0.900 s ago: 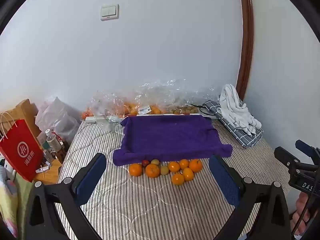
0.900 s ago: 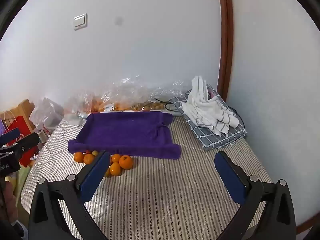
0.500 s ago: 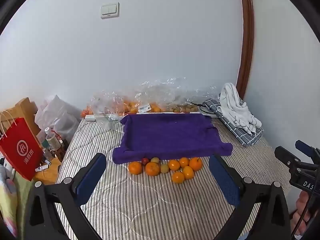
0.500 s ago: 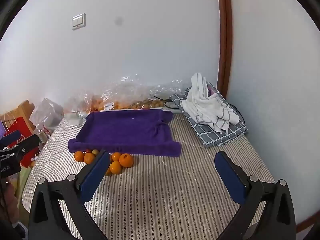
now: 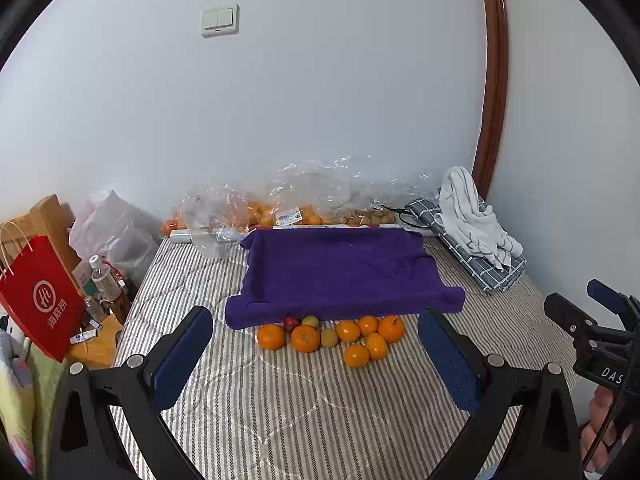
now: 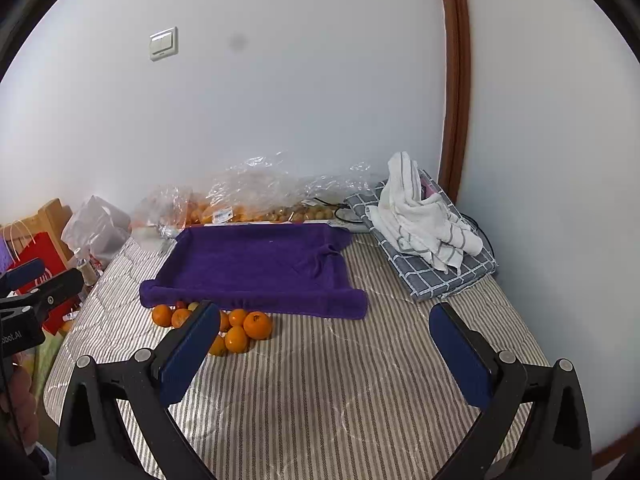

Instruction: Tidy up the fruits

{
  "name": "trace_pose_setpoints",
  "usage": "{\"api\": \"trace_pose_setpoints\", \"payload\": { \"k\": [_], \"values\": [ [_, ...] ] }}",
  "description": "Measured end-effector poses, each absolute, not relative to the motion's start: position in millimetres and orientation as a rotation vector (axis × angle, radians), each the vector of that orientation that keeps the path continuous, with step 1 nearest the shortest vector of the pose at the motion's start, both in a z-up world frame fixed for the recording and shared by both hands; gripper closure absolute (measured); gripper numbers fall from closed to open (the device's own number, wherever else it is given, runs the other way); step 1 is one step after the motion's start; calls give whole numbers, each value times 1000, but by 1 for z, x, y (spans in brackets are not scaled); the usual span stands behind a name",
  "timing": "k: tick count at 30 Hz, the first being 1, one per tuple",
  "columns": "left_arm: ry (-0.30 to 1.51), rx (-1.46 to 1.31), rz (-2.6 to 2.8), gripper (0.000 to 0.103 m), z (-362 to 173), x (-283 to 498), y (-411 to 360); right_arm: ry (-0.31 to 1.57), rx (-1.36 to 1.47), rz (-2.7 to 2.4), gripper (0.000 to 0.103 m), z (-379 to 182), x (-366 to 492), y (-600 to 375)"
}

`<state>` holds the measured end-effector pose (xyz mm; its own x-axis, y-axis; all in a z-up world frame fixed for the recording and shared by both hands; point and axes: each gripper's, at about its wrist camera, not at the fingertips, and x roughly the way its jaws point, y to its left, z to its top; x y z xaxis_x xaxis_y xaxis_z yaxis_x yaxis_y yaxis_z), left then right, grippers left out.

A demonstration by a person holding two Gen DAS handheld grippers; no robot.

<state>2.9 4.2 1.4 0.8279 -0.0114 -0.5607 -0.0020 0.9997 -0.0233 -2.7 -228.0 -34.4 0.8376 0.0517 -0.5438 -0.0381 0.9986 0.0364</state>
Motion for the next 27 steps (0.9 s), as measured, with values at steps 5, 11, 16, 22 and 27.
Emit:
{"api": "trace_pose_setpoints", "payload": {
  "k": [5, 11, 16, 22, 27],
  "values": [
    [596, -28, -4, 0, 1, 1, 5, 574, 24, 51, 0, -35, -5, -225],
    [605, -32, 4, 0, -3, -1, 8, 578, 6, 51, 0, -37, -6, -223],
    [614, -45, 6, 0, -6, 0, 11, 583, -5, 52, 0, -39, -4, -221],
    [618, -53, 12, 0, -8, 0, 16, 592, -5, 54, 0, -41, -2, -218],
    [618, -54, 15, 0, -8, 0, 17, 589, -16, 54, 0, -41, -3, -215]
  ]
}}
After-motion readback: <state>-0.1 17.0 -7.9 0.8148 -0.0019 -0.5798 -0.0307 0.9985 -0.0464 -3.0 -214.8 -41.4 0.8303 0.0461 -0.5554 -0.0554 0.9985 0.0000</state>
